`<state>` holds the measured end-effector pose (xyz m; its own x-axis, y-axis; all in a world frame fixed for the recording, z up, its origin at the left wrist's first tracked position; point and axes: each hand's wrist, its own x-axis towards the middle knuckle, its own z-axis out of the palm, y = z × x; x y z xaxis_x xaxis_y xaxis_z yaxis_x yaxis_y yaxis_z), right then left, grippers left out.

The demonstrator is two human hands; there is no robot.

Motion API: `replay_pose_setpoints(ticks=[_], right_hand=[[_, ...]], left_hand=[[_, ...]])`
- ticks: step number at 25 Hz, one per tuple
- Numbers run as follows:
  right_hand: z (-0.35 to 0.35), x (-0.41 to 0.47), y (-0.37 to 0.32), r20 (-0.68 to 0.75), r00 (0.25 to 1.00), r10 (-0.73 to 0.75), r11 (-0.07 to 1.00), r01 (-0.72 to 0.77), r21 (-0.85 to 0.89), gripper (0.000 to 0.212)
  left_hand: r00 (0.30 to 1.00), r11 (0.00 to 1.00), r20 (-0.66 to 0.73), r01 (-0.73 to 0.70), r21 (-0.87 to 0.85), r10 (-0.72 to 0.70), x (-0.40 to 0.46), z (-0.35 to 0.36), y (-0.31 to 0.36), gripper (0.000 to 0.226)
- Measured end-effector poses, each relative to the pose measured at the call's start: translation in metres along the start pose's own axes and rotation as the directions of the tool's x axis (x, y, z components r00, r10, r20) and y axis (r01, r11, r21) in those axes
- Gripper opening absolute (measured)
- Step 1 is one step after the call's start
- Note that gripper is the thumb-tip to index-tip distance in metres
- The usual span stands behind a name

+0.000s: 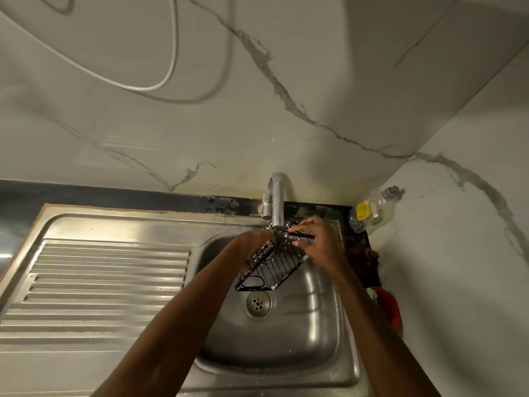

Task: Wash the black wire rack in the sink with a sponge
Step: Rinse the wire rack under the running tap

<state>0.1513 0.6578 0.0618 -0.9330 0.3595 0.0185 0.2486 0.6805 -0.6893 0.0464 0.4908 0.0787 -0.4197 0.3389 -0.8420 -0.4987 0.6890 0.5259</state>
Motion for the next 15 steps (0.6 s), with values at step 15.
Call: replay_pose_setpoints(ticks=[15], right_hand=[[0.022,0.004,-0.022,-0.034,0.996,0.079,0.989,-0.083,-0.125,0.031]], left_hand=[[0.894,0.973,-0.403,-0.229,-0.038,0.195,0.036,0.007,-0.008,0.02]])
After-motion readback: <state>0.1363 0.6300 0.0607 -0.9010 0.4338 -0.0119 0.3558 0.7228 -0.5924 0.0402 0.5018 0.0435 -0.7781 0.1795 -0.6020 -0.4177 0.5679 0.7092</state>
